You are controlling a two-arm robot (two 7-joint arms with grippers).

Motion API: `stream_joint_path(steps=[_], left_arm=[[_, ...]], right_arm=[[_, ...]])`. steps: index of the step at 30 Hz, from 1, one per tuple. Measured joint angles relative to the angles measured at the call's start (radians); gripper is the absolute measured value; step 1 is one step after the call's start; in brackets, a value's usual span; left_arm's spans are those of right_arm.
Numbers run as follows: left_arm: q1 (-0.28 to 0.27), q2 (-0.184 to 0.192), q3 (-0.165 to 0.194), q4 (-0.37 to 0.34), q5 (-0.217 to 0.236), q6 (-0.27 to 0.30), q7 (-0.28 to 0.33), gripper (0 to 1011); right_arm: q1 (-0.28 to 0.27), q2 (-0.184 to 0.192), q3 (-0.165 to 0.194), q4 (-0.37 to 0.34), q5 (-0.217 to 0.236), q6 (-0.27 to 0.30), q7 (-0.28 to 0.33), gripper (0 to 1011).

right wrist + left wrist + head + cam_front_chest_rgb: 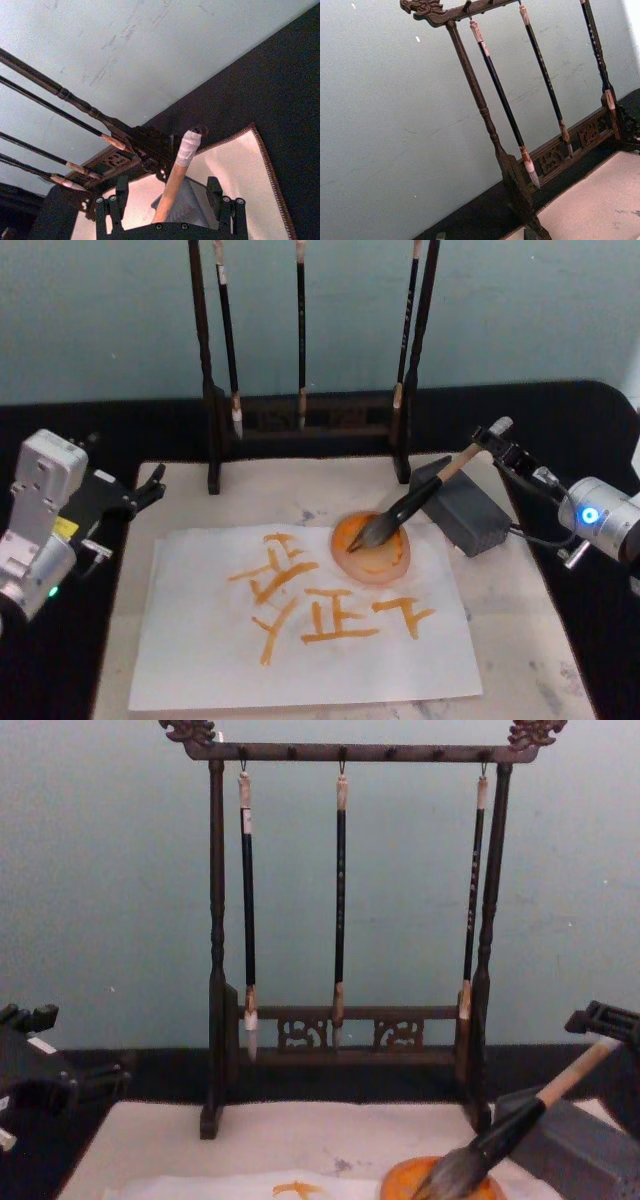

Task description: Pick up the brush from the inkstone, write on the paper, then place the brush back to its original position.

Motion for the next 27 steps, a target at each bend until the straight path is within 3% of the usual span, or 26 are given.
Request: stream_joint_path(steps=[17,27], left_arm=[[0.0,0.0,0.0,0.0,0.0,0.0,0.0,1010],[0.0,0.0,0.0,0.0,0.0,0.0,0.0,1010]], right_arm=[[0.063,-0.011,-0.046,0.097,0.037,-0.022,0.008,1000],[0.073,-0.005,-0.064,0.113,0.057,-0.041,0.013,1000]])
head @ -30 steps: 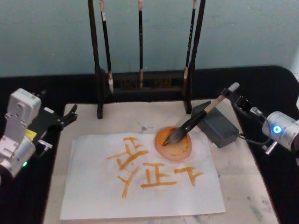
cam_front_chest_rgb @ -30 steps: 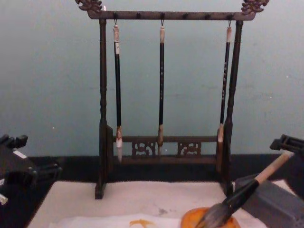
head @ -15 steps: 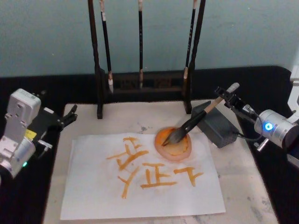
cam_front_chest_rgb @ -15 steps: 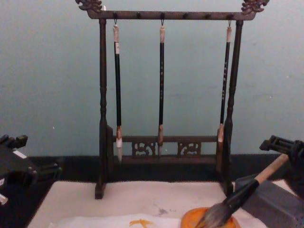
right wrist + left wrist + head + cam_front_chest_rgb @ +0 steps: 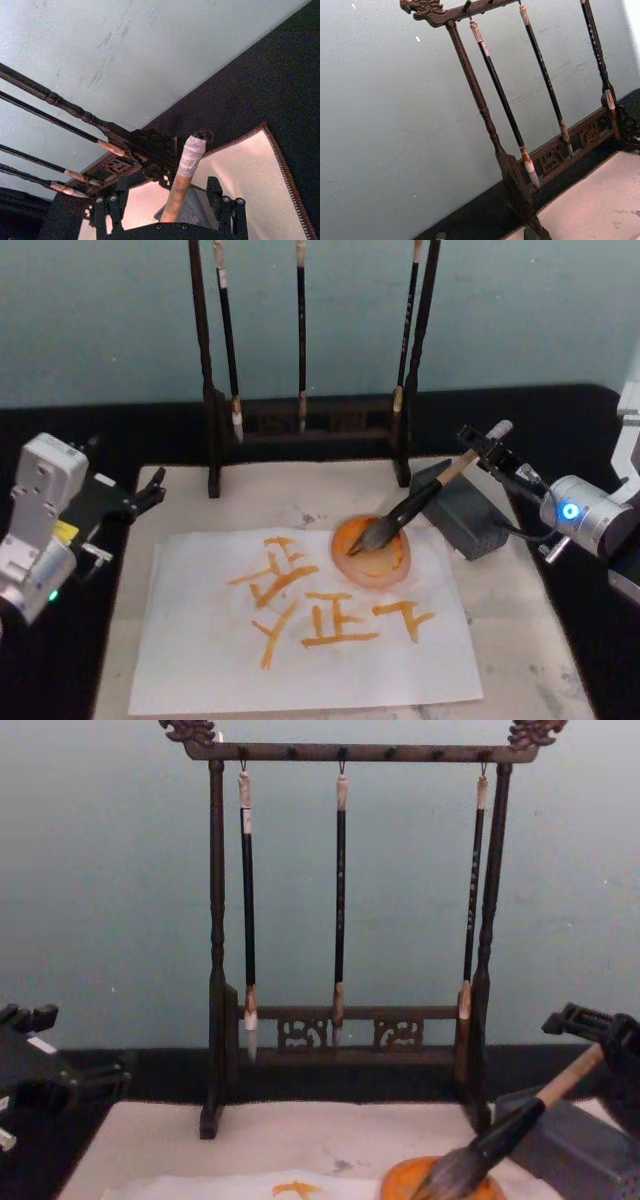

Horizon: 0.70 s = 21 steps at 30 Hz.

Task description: Pick up the brush from the inkstone, write on the paper, then place the brush back to its original position.

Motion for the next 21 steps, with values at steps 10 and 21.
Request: stream_joint_path(steps=[10,21], left_arm=[[0.0,0.0,0.0,0.0,0.0,0.0,0.0,1010],[0.0,0.0,0.0,0.0,0.0,0.0,0.0,1010]], right_arm=[[0.002,0.005,-0.008,0.003,0.001,-0.008,0.005,1000],[0.001,0.004,-0.005,0.001,0.001,-0.005,0.004,942]])
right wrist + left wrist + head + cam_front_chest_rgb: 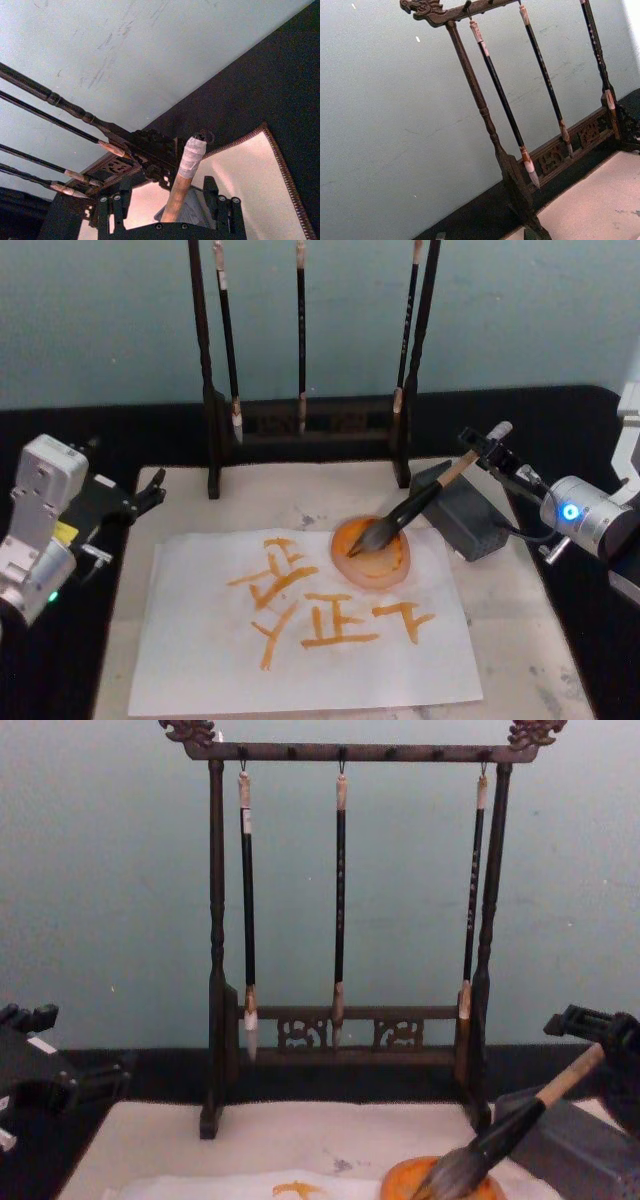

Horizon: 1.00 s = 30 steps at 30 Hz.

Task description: Pick up the brush from the inkstone, write on the paper, then place the brush back to its original position.

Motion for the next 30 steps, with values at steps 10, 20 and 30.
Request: stream_joint_path(steps=[10,20,30], left_arm=[[0.0,0.0,0.0,0.0,0.0,0.0,0.0,1010],[0.0,0.0,0.0,0.0,0.0,0.0,0.0,1010],[0.0,0.0,0.0,0.0,0.0,0.0,0.0,1010]], right_arm=[[-0.001,-0.001,0.001,-0.001,0.0,0.001,-0.001,645],[-0.001,-0.001,0.002,-0.001,-0.001,0.002,-0.001,310],[-0.001,-0.001,0.002,-0.001,0.0,0.002,-0.001,179]])
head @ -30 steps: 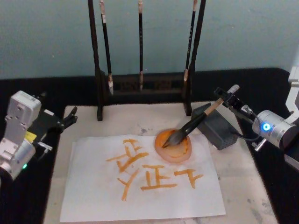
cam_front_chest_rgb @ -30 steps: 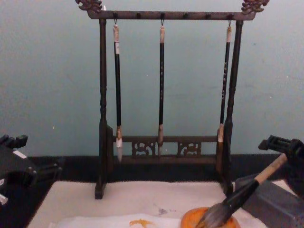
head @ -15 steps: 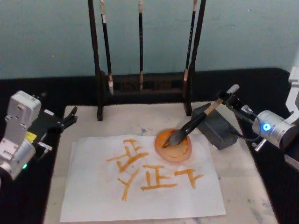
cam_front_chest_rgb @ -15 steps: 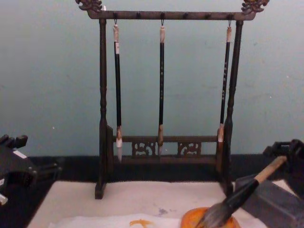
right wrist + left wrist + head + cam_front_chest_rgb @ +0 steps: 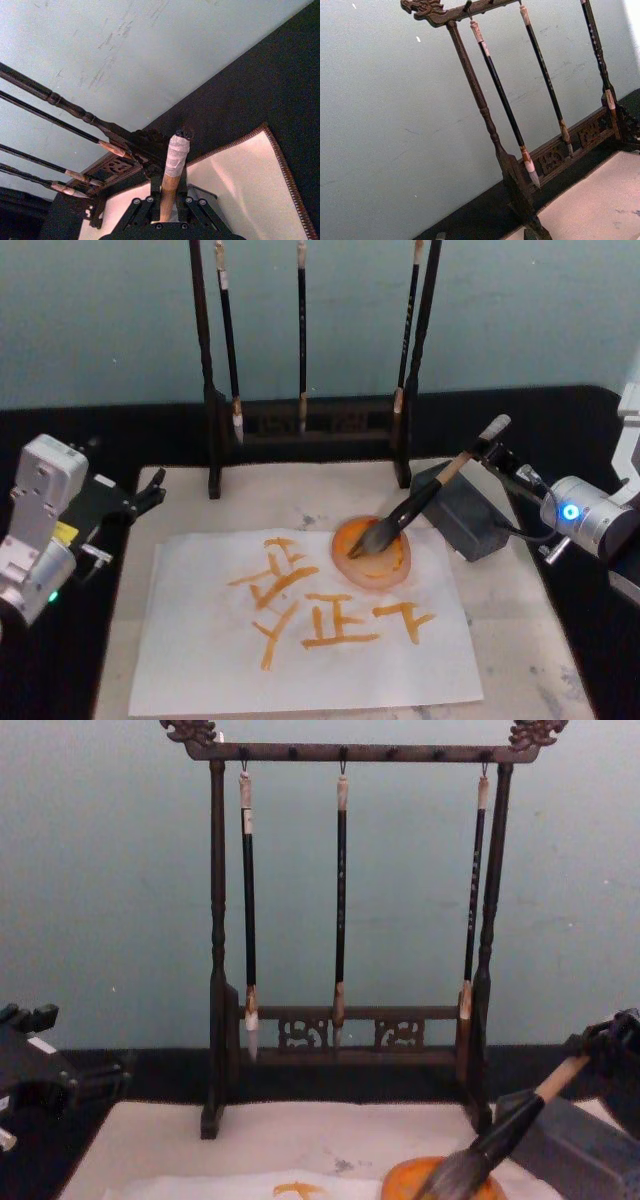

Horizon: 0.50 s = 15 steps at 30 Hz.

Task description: Pick up the brush from the inkstone, write on the paper, then place the brush back to its original position.

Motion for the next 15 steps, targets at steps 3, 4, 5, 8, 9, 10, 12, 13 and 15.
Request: stream_joint_path(steps=[3,4,5,8,9,10,12,13,15], left_arm=[[0.0,0.0,0.0,0.0,0.0,0.0,0.0,1010],[0.0,0.0,0.0,0.0,0.0,0.0,0.0,1010],[0.0,0.0,0.0,0.0,0.0,0.0,0.0,1010],[0.0,0.0,0.0,0.0,0.0,0.0,0.0,1010],[0.0,0.0,0.0,0.0,0.0,0.0,0.0,1010],[0.0,0.0,0.0,0.0,0.0,0.0,0.0,1010],[0.0,0.0,0.0,0.0,0.0,0.0,0.0,1010],[0.0,0.0,0.0,0.0,0.0,0.0,0.0,1010],[0.0,0.0,0.0,0.0,0.0,0.0,0.0,1010]], right_arm=[[0.0,0.0,0.0,0.0,0.0,0.0,0.0,179],[0.0,0.0,0.0,0.0,0.0,0.0,0.0,179],[0.0,0.0,0.0,0.0,0.0,0.0,0.0,179],[0.0,0.0,0.0,0.0,-0.001,0.0,0.0,179],[0.0,0.0,0.0,0.0,-0.001,0.0,0.0,179],[0.0,0.0,0.0,0.0,-0.001,0.0,0.0,179],[0.0,0.0,0.0,0.0,-0.001,0.0,0.0,179],[0.0,0.0,0.0,0.0,-0.001,0.0,0.0,179],[0.0,0.0,0.0,0.0,-0.001,0.0,0.0,179]])
